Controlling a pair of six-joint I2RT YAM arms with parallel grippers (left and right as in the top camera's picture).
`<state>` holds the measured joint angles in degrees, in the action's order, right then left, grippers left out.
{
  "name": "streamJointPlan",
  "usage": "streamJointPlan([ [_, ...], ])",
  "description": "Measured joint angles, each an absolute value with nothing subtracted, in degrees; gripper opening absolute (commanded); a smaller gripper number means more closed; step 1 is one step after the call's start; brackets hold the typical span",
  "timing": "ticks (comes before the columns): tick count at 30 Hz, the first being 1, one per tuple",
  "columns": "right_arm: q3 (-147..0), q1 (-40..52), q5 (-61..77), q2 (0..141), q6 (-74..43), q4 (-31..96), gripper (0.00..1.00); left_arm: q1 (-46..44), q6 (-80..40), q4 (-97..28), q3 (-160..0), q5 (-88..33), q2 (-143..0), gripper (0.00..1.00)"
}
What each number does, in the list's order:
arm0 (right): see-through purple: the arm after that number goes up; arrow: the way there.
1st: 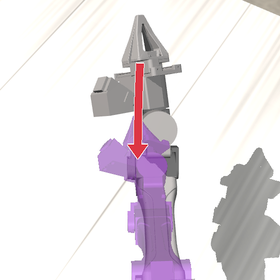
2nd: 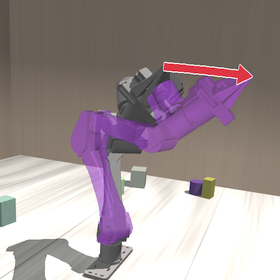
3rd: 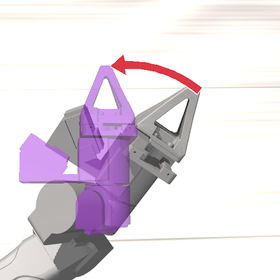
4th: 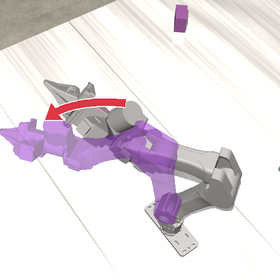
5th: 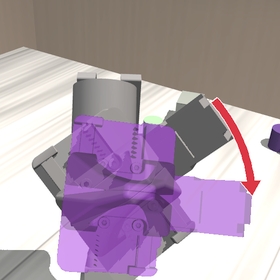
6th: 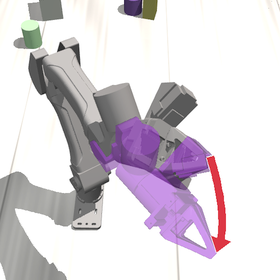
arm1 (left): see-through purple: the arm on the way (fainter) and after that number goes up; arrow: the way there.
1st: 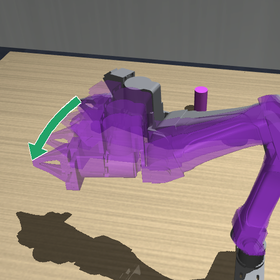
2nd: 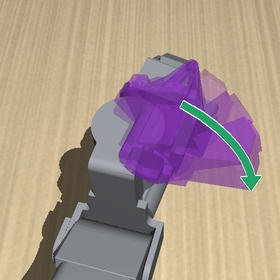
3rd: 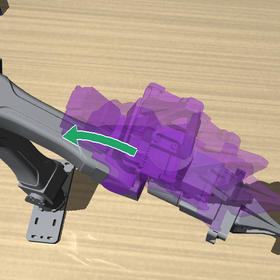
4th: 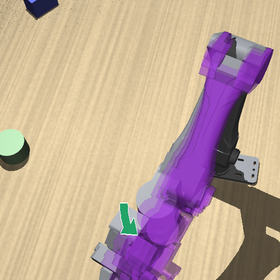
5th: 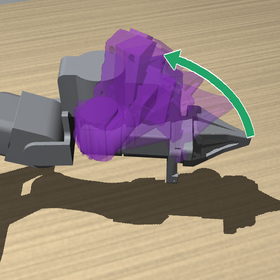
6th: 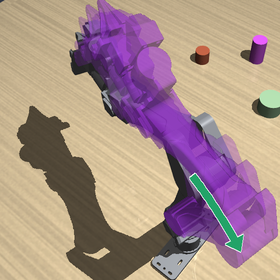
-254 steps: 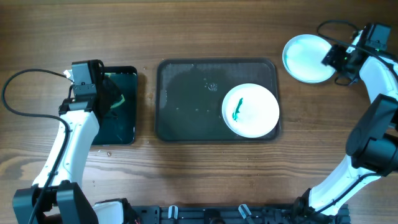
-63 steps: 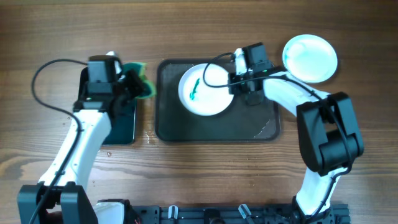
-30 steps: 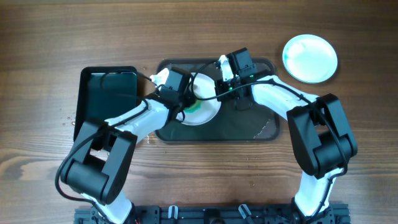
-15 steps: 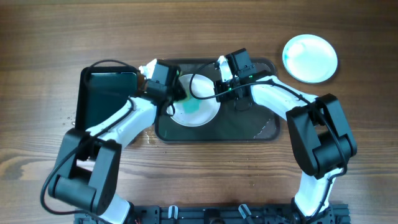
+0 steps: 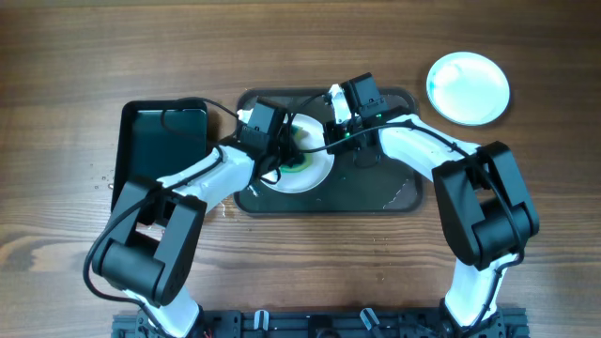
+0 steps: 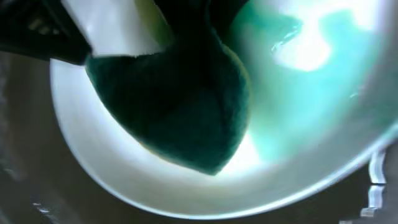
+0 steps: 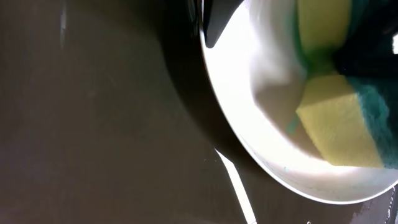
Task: Clean dirty plates on tray and stack at the side
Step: 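Scrub the stained plate with the sponge in the left gripper, then return the sponge to the small black tray with the left gripper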
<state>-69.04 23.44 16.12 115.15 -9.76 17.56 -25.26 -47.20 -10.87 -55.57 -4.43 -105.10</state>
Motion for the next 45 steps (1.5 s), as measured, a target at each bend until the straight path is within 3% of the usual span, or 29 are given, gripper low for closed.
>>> streamJointPlan([
  [9,-69.0,23.5,16.5,115.2,-9.8,17.5,0.04,-24.1,-42.2,-22.3,-56.1,8.6,-102.1,0.04],
  [17,-68.9,23.8,16.9,115.2,-9.8,16.7,0.04,-23.5,-40.4,-21.0,-55.0,17.2,-96.8,0.04],
  [26,-69.2,23.7,14.3,114.6,-6.5,16.9,0.04,-17.4,-40.1,-20.0,-54.9,9.8,-87.2,0.04],
  [34,-69.2,23.5,7.3,110.2,-1.1,17.1,0.04,-1.9,-40.1,-30.3,-54.8,7.4,-86.6,0.04],
  [40,-69.2,23.4,4.5,107.3,2.4,16.2,0.04,8.3,-40.1,-30.7,-54.1,6.9,-86.8,0.04],
  [45,-69.2,23.6,2.2,106.0,4.5,15.3,0.04,8.9,-39.9,-27.0,-50.9,6.2,-86.9,0.04],
])
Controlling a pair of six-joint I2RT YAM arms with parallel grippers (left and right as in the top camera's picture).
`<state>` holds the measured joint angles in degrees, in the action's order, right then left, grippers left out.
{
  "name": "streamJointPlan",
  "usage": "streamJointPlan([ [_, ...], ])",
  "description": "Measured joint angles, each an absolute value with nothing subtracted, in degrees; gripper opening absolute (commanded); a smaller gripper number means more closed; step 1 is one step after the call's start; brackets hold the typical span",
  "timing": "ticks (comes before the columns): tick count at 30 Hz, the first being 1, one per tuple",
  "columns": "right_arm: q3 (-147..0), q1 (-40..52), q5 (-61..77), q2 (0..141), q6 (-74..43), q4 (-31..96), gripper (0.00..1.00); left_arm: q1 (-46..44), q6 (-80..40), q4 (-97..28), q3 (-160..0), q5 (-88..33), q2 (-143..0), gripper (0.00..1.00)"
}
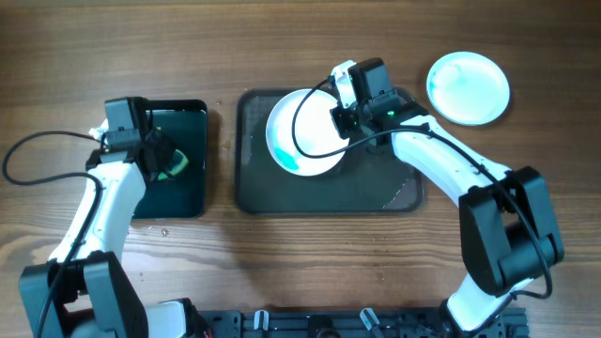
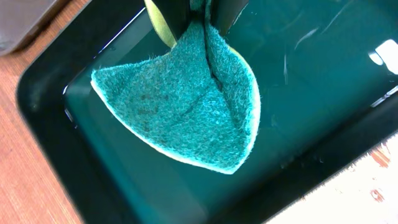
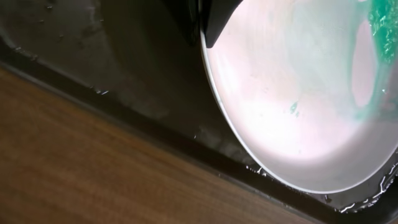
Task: Clean dirty plates on tray and stack at the side
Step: 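Return the sponge to the small black tray with the left gripper, then lift the plate with the right gripper and stack it on the side plates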
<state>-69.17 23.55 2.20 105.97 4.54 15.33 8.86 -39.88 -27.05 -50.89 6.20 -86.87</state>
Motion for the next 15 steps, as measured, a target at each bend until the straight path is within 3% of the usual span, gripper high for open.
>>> streamJointPlan([
  [10,-69.2,25.5,-5.8,99.1,12.8,12.6,0.04,8.9,-39.7,-15.1,-48.2,5.3,-93.3,0.05],
  [12,-69.2,26.6,-8.8,97.4,16.3,12.3,0.04,8.9,-39.7,-14.5,-48.2,4.9,-95.0,0.14],
  [14,-69.2,27.8,-11.2,96.4,19.9,11.7,0.04,8.9,-39.7,-14.5,-48.1,4.8,-95.9,0.35],
  [15,-69.2,28.6,-12.8,96.1,22.0,11.0,0.04,8.9,-39.5,-14.5,-48.1,4.7,-95.9,0.37],
])
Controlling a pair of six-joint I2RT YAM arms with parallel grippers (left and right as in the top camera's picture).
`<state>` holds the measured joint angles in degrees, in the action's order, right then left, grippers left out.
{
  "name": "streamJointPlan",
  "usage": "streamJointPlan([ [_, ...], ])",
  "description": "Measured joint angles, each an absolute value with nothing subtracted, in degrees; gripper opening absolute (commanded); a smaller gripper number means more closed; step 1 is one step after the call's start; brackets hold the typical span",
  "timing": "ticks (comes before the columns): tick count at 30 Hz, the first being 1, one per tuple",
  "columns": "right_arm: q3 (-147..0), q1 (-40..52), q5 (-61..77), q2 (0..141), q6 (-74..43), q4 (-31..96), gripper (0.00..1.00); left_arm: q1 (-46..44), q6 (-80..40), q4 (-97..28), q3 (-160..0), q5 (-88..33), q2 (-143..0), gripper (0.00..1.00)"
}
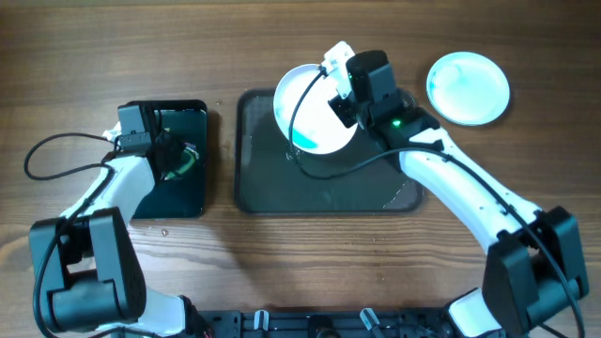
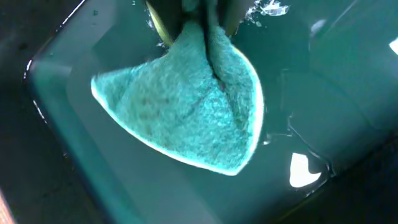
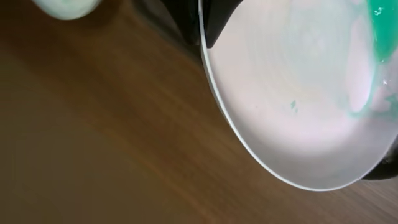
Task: Clean dirty plates on tray and stack at the side
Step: 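Lift the plate with the right gripper and stack it on the side plates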
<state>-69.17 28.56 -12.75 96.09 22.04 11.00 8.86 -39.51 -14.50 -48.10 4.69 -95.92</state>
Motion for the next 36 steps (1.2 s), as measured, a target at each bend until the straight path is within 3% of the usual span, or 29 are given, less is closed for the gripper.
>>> streamJointPlan([
  [5,-69.2,33.0,-21.7,96.0,33.2,6.4,0.04,8.9,-39.9,-14.3,-48.1,4.6,-95.9,0.37],
  [9,-69.2,37.8,-29.4,96.0,46.3,3.6,0.04,8.9,-39.6,-16.9,-48.1,4.6,-93.0,0.65],
  [12,-69.2,40.6,-33.9,96.0,55.0,0.3,0.04,8.9,-39.6,-17.5,-48.4,4.5,-87.3,1.0],
  [17,-69.2,45.1,-42.3,96.0,72.9,-6.1,0.04,8.9,-39.7,-18.6,-49.5,4.4,-78.0,1.0],
  [24,-69.2,51.0,-50.7,96.0,93.2,-15.2,0.04,8.9,-39.7,-19.3,-49.5,4.4,-77.6,1.0],
  [26,-69.5,51.6,-50.8,95.9,92.7,-10.7,0.04,8.9,-39.7,-19.3,-49.5,4.4,-77.6,1.0],
  [31,-69.7,50.1,-41.6,95.7,78.8,9.2,0.04,8.9,-39.7,-19.3,-49.5,4.4,-77.6,1.0],
  [36,-69.6,41.3,-37.2,95.0,59.5,-1.4,0.04,8.9,-39.7,-19.3,-49.5,4.4,-77.7,1.0],
])
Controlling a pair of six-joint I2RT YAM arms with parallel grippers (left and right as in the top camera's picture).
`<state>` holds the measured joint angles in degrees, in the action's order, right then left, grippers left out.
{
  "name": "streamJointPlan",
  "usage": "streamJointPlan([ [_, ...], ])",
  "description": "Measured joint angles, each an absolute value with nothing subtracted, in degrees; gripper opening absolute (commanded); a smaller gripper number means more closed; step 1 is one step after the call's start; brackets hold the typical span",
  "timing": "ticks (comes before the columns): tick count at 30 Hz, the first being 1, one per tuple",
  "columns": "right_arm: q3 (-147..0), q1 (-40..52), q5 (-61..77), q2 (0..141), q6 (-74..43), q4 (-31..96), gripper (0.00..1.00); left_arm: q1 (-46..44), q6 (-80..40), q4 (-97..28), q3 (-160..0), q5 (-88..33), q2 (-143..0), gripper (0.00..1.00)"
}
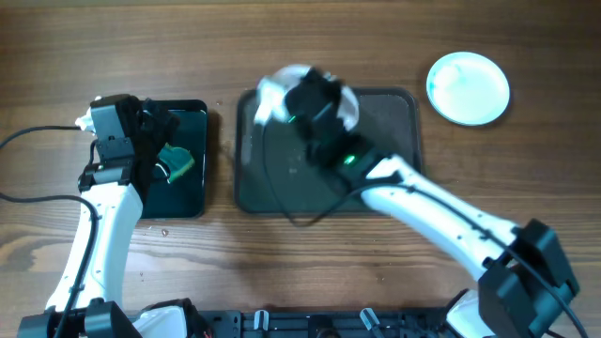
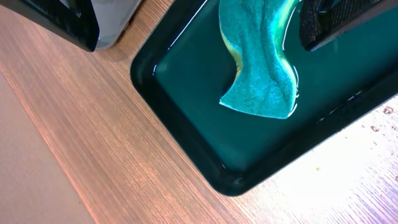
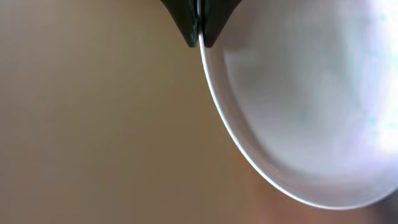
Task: Clean dirty plates on tray and stack at the side
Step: 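Lift the plate with the right gripper and stack it on the side plates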
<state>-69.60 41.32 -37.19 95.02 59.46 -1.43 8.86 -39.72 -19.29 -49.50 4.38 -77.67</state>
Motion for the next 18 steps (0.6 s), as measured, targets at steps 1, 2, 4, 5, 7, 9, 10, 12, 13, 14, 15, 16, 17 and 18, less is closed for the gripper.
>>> streamJointPlan([
  [1,-69.6,38.6,-35.5,94.3,55.0,-1.5,0.04,8.9,-39.7,-19.2,-49.5,4.4,-77.7,1.0],
  [2,-69.6,34.9,-32.7,93.4,48.1,-1.3,0.04,8.9,-39.7,-19.3,-49.5,4.4,-77.7,1.0],
  [4,-69.6,27.7,-26.5,92.1,34.9,-0.2,0.04,8.9,-39.7,-19.3,-49.5,4.4,-77.7,1.0],
  [5,-69.6,26.4,-25.3,91.9,33.3,0.3,0.04,8.9,-39.7,-19.3,-49.5,4.4,-77.7,1.0],
  [7,-69.8,14.2,-14.8,91.3,15.2,3.5,0.04,8.9,-39.7,-19.3,-49.5,4.4,-77.7,1.0],
  [9,-69.8,4.5,-6.4,91.4,2.5,6.5,0.04,8.9,-39.7,-19.3,-49.5,4.4,-77.7,1.0],
  [10,-69.8,-0.5,-2.8,91.7,-3.4,7.4,0.04,8.9,-39.7,-19.3,-49.5,4.4,-77.7,1.0],
  [12,-69.8,-7.6,1.0,92.6,-12.4,9.1,0.04,8.9,-39.7,-19.3,-49.5,4.4,-77.7,1.0],
  [13,-69.8,-12.5,3.2,93.8,-18.9,10.5,0.04,8.9,-39.7,-19.3,-49.5,4.4,-77.7,1.0],
  [14,-69.8,-15.1,4.3,95.1,-22.6,11.0,0.04,8.9,-39.7,-19.3,-49.5,4.4,-77.7,1.0],
  [15,-69.8,-18.4,5.6,97.4,-27.5,11.6,0.04,8.9,-39.7,-19.3,-49.5,4.4,-77.7,1.0],
  [16,-69.8,-19.9,6.4,98.8,-29.8,11.8,0.04,8.9,-39.7,-19.3,-49.5,4.4,-77.7,1.0],
  [17,-69.8,-20.9,6.9,100.1,-31.3,11.8,0.05,8.9,-39.7,-19.3,-49.5,4.4,-77.7,1.0],
  [18,-69.8,-22.0,7.5,101.4,-32.9,11.8,0.04,8.9,-39.7,-19.3,-49.5,4.4,-77.7,1.0],
])
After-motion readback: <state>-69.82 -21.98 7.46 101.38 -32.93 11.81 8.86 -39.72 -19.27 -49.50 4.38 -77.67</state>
